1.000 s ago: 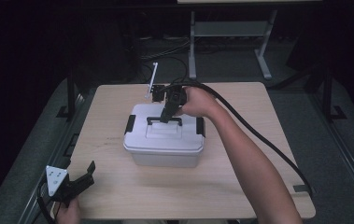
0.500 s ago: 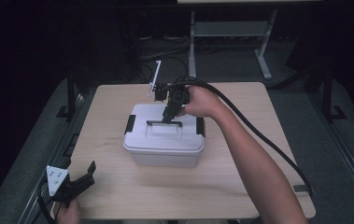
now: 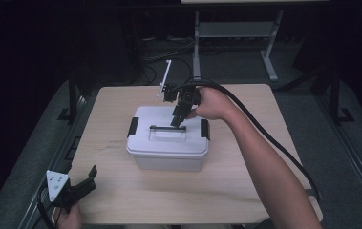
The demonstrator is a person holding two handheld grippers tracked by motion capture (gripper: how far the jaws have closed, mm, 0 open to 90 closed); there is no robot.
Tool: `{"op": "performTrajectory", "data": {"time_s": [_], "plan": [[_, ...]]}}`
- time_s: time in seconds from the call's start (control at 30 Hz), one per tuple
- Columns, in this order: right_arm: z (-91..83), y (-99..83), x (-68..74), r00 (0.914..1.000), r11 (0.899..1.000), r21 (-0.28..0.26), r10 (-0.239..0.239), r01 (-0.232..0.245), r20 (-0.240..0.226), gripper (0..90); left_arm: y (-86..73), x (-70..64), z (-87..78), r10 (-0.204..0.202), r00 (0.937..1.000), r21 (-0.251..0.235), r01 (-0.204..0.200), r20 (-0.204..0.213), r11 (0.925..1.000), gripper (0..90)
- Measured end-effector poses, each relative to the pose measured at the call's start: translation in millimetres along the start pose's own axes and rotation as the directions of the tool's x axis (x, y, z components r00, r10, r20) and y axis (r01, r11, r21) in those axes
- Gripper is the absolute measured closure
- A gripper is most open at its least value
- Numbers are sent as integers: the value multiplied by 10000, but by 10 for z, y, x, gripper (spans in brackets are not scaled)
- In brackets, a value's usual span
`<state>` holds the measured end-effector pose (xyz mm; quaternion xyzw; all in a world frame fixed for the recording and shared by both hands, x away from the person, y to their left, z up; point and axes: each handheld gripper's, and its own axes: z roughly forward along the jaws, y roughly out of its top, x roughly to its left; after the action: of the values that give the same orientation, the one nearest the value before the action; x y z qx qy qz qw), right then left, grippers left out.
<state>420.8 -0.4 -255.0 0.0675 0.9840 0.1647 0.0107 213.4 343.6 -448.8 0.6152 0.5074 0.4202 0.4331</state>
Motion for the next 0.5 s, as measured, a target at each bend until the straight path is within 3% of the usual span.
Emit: {"op": "performTrajectory", "data": {"time_s": [0.5], "plan": [[-80, -204, -30, 9990, 9994, -15, 357, -357, 276, 508, -2, -4, 5, -16, 10000, -12, 16, 21, 10000, 136]]}}
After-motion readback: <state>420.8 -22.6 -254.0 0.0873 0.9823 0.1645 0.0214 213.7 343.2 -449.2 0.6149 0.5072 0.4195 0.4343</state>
